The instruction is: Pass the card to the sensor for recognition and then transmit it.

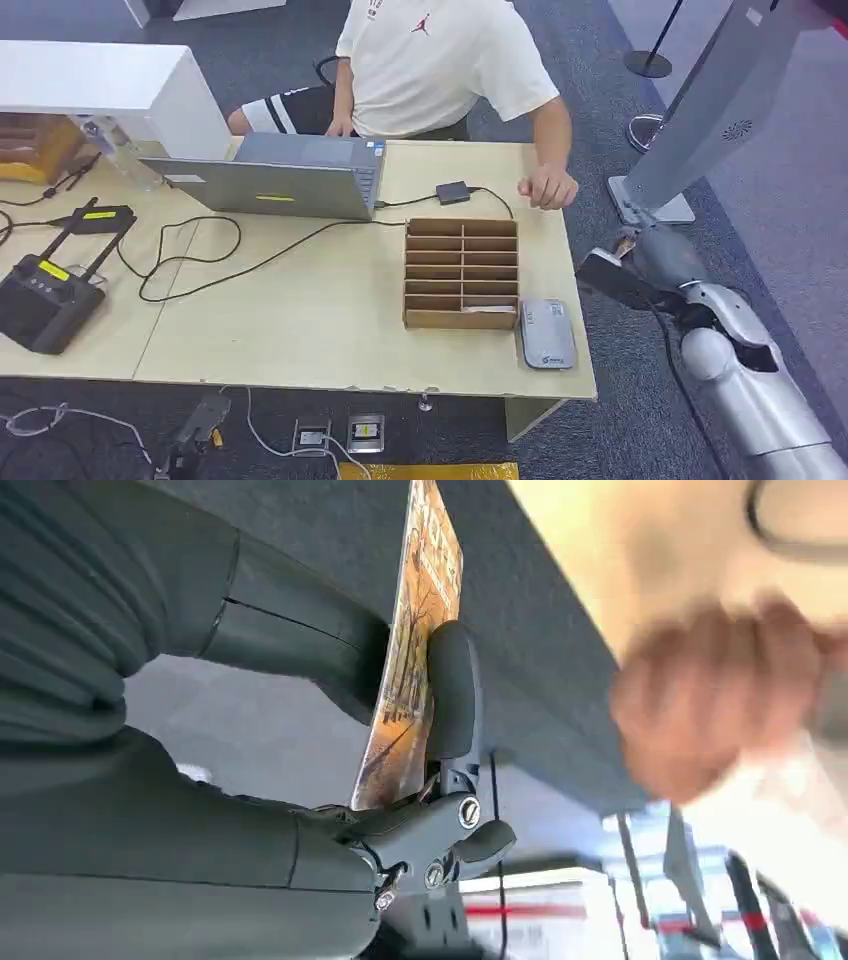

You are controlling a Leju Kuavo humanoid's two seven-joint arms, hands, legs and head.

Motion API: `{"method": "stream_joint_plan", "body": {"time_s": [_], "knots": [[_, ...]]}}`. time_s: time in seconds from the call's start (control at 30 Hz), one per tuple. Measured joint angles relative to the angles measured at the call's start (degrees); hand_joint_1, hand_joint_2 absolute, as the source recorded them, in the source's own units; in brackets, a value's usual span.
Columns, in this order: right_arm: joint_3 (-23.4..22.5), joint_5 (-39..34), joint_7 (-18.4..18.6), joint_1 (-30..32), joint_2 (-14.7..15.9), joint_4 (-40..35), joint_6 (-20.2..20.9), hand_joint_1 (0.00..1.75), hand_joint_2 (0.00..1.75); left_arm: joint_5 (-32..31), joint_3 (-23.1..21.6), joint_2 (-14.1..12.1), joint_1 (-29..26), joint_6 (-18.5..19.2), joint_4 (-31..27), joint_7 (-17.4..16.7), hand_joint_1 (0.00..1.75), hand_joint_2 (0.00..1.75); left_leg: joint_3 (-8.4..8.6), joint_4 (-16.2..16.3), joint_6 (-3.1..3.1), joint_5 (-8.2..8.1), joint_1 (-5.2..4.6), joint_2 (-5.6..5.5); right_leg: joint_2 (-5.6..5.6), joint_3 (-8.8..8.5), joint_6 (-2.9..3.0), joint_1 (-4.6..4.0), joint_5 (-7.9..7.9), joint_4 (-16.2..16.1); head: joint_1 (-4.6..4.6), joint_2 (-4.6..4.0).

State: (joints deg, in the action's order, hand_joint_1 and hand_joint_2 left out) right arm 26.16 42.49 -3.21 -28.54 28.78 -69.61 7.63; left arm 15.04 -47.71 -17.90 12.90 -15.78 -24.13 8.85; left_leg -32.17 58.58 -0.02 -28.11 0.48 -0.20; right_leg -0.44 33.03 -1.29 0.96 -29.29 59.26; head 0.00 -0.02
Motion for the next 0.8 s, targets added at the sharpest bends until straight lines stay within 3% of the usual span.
{"method": "stream_joint_plan", "body": {"time_s": [0.17,0.63,0.7,0.73,0.8], "knots": [[-1.77,1.94,-0.11,-5.16,-0.72,0.48,-1.44,1.75,1.75,-1.57,0.00,0.39,1.09,0.37,0.00,0.04,0.00,0.00,-0.01,0.00,0.00,0.01,0.00,0.00,0.00,0.00,0.00,0.00,0.01,0.00,0.00,0.00],[-2.49,3.43,-0.68,-6.83,-1.40,1.05,-2.75,1.75,1.75,-2.34,-0.02,0.61,1.32,0.63,0.00,0.04,0.00,0.00,-0.05,0.00,0.00,0.01,0.00,-0.02,-0.02,0.03,0.00,0.00,0.00,0.00,0.00,0.00],[-2.86,7.34,-3.48,-12.32,-4.50,7.00,-7.98,1.75,1.75,-3.47,-0.02,0.83,1.88,1.44,0.02,0.02,0.00,0.00,-0.14,0.00,-0.01,0.01,0.02,0.00,0.03,0.12,0.00,-0.03,0.01,0.01,0.02,0.00],[-2.34,7.85,-5.05,-16.72,-9.36,16.73,-12.35,1.75,1.75,-3.65,-0.04,1.05,2.10,2.16,0.00,-0.24,0.00,0.00,-0.16,0.00,-0.02,0.05,0.02,-0.04,-0.02,0.12,0.00,-0.03,0.01,0.00,0.00,0.00],[-2.12,7.76,-5.20,-17.31,-10.45,19.63,-13.70,1.75,1.75,-3.65,-0.07,1.07,2.14,2.27,-0.07,-0.44,0.00,0.00,-0.16,0.01,-0.02,0.05,0.02,-0.04,-0.03,0.11,0.00,-0.03,0.01,0.00,0.02,0.00]]}}
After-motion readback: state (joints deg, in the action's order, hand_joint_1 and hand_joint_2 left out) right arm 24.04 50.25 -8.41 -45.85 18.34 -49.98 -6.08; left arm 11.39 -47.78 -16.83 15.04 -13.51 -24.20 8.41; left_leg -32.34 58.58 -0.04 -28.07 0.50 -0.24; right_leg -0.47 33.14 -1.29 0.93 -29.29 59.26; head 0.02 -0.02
